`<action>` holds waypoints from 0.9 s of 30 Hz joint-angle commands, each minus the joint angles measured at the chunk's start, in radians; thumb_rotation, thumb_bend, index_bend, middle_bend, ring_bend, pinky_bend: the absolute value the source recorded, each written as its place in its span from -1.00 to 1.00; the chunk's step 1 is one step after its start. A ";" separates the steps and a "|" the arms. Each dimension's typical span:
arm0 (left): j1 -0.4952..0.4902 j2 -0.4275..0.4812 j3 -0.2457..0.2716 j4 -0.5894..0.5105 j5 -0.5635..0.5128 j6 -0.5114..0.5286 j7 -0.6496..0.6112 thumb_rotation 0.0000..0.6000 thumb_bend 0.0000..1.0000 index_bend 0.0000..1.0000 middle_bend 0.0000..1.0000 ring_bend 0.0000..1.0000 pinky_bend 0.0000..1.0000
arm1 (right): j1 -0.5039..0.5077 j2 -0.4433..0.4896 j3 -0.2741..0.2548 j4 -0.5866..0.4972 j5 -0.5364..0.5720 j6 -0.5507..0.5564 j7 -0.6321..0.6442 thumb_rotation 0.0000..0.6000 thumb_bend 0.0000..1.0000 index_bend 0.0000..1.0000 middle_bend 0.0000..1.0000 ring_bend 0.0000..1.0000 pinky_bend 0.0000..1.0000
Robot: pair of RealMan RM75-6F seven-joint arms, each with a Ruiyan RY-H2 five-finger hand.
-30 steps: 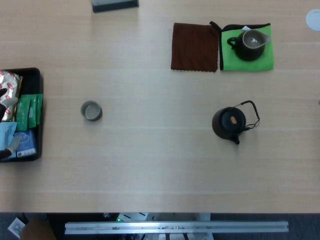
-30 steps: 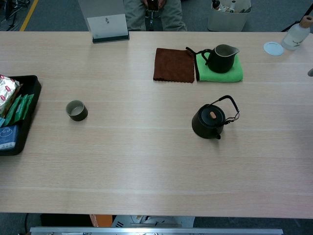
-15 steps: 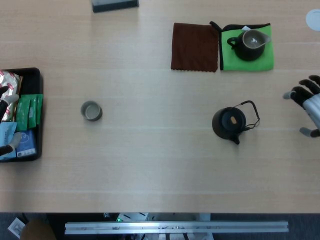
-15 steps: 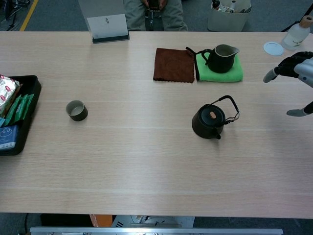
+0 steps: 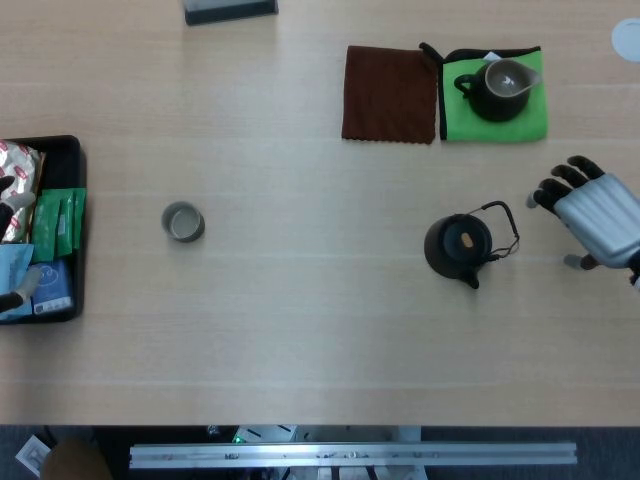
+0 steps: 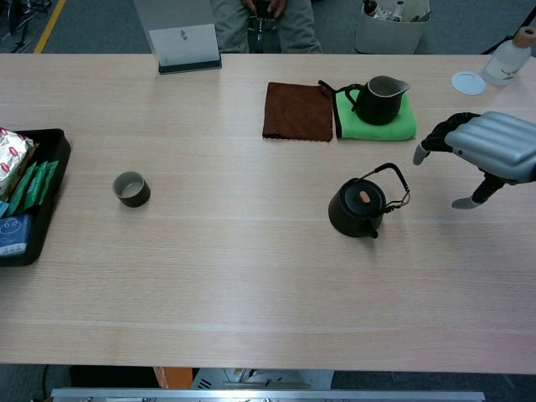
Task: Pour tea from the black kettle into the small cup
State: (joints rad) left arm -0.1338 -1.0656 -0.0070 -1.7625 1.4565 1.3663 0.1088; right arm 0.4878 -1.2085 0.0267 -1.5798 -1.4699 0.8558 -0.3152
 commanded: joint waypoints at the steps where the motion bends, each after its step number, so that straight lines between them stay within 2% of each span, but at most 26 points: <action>1: 0.000 0.000 0.000 0.001 0.000 0.001 -0.002 1.00 -0.46 -0.62 -0.79 -0.84 -0.89 | 0.009 -0.017 -0.006 0.014 0.011 -0.011 -0.010 1.00 -1.00 -0.38 -0.38 -0.64 -0.76; 7: 0.002 -0.001 0.001 0.005 0.006 0.007 -0.009 1.00 -0.46 -0.62 -0.80 -0.84 -0.89 | 0.025 -0.048 -0.017 0.036 0.021 -0.020 -0.026 1.00 -1.00 -0.38 -0.41 -0.64 -0.84; 14: 0.005 0.003 0.002 0.005 0.010 0.014 -0.015 1.00 -0.46 -0.62 -0.80 -0.84 -0.89 | 0.033 -0.066 -0.038 0.045 0.014 -0.018 -0.036 1.00 -1.00 -0.38 -0.41 -0.63 -0.85; 27: 0.011 0.008 0.006 0.003 0.023 0.027 -0.024 1.00 -0.46 -0.62 -0.80 -0.84 -0.89 | 0.024 -0.044 -0.089 -0.001 -0.021 0.013 -0.064 1.00 -1.00 -0.38 -0.41 -0.63 -0.85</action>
State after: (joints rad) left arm -0.1236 -1.0576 -0.0015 -1.7593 1.4794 1.3929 0.0854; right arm 0.5124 -1.2542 -0.0601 -1.5780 -1.4892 0.8668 -0.3777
